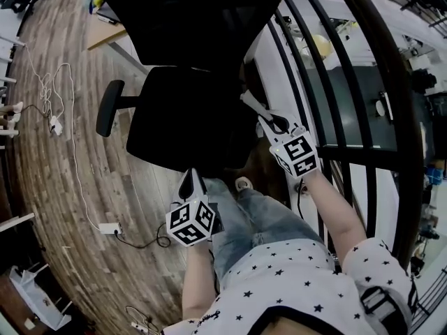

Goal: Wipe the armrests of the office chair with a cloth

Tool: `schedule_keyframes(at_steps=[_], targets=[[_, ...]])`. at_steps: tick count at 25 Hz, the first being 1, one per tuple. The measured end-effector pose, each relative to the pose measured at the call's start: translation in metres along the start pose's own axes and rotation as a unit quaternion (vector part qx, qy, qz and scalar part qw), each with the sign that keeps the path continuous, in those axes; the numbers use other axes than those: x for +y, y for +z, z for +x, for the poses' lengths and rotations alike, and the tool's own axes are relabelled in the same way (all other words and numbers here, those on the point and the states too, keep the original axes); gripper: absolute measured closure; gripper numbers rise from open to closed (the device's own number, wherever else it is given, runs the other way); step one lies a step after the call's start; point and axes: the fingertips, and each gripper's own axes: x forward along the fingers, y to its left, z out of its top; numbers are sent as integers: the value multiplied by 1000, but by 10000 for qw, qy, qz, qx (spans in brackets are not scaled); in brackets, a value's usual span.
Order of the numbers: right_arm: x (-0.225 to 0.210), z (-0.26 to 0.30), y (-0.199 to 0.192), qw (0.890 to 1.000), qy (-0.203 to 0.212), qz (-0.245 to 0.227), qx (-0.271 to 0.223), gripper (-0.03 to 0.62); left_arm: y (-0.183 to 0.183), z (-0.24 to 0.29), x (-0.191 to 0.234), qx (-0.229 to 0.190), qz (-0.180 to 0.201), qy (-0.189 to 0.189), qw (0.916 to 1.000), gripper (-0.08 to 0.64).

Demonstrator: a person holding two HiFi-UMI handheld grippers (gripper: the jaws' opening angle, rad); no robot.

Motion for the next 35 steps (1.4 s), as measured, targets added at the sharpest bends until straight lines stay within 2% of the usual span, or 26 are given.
schedule_keyframes(at_steps=[6, 11, 25, 30, 35], targets=[[-28, 14, -22, 9991, -270, 38, 315, 566, 2, 13, -6, 143, 63, -154, 9998, 552], [-41, 39, -44, 9978, -327, -96, 569, 566, -2, 29, -4, 265, 125, -201, 9994, 552], [-27, 97, -100, 9907, -175, -344, 1306, 566, -17, 48, 9, 461, 126, -199, 9987, 552], [-19, 104, -113, 9887, -129, -150, 1486, 566, -17, 50, 12, 466, 91, -191, 9987, 552], [-22, 106, -113, 9897, -191, 179, 1404, 566, -14, 50, 14, 445, 56, -178, 9988, 552]])
